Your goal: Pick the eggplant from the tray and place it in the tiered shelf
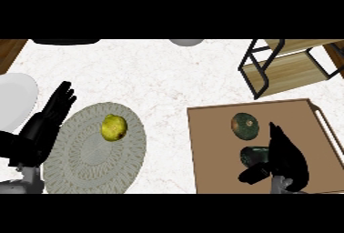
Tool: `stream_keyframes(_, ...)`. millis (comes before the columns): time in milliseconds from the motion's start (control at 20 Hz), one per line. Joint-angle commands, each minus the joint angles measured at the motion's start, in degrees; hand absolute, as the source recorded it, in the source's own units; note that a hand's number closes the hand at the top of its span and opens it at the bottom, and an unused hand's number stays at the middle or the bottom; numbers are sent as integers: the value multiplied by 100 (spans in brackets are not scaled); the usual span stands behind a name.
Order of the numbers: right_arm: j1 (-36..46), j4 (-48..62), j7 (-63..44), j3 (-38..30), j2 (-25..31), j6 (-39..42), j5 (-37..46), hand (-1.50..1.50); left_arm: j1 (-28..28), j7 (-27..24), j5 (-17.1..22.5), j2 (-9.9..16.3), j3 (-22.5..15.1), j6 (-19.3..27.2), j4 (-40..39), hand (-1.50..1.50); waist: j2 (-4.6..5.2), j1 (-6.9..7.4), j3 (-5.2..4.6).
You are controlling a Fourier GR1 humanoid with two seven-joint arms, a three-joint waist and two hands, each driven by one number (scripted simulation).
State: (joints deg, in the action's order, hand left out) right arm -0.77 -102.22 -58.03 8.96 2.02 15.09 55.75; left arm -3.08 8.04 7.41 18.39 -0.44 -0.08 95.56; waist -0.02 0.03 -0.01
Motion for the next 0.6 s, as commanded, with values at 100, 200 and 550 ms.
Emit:
stream_keyframes(100, 62, 705, 57, 16, -194, -567, 73, -150, -112, 10, -311, -304, -22, 19, -134, 0, 4, -1, 1)
stream_keyframes(200, -293, 592, 377, -132, -50, -627, 152, -150, 64, 25, -394, -463, -124, 96, 53, 0, 1, -5, 2)
stream_keyframes(550, -222, 864, 808, -121, 401, -1293, 959, 150, -109, 126, -460, -452, -48, 45, 53, 0, 2, -7, 3)
